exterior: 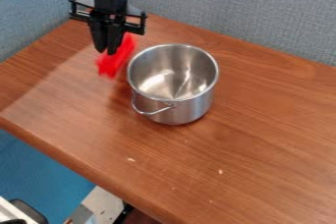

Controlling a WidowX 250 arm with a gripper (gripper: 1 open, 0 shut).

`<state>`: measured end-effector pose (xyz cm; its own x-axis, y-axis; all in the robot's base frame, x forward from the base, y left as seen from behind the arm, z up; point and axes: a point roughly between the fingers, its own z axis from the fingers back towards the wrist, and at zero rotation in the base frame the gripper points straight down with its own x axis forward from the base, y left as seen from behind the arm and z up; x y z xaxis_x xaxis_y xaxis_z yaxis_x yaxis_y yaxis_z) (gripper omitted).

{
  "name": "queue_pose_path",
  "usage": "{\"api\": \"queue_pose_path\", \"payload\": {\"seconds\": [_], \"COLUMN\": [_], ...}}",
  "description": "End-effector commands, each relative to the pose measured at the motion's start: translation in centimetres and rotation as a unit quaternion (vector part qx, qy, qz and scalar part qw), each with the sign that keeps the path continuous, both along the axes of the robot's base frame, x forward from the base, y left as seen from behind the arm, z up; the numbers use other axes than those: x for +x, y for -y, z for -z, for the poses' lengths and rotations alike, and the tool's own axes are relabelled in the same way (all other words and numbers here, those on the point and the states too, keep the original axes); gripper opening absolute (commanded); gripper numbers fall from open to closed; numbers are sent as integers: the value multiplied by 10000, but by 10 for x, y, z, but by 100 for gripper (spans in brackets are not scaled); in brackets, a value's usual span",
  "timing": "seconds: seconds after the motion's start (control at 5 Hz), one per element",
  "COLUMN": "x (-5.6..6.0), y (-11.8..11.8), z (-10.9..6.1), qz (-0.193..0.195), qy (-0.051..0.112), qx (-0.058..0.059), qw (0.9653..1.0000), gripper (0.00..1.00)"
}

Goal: Move the red object from the metal pot to the table

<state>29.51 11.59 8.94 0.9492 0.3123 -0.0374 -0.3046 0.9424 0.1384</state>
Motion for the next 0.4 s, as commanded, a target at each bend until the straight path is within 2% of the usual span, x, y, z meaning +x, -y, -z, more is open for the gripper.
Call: {"api": "queue_pose_path", "payload": {"seconds": [0.0, 0.2], "x": [2, -3], "y": [-3, -3], "z": [-21, -15], "qz": [42, 111], "qy": [334, 339], "qx": [317, 380], "qw": [9989, 9986], "gripper": [100, 100]}}
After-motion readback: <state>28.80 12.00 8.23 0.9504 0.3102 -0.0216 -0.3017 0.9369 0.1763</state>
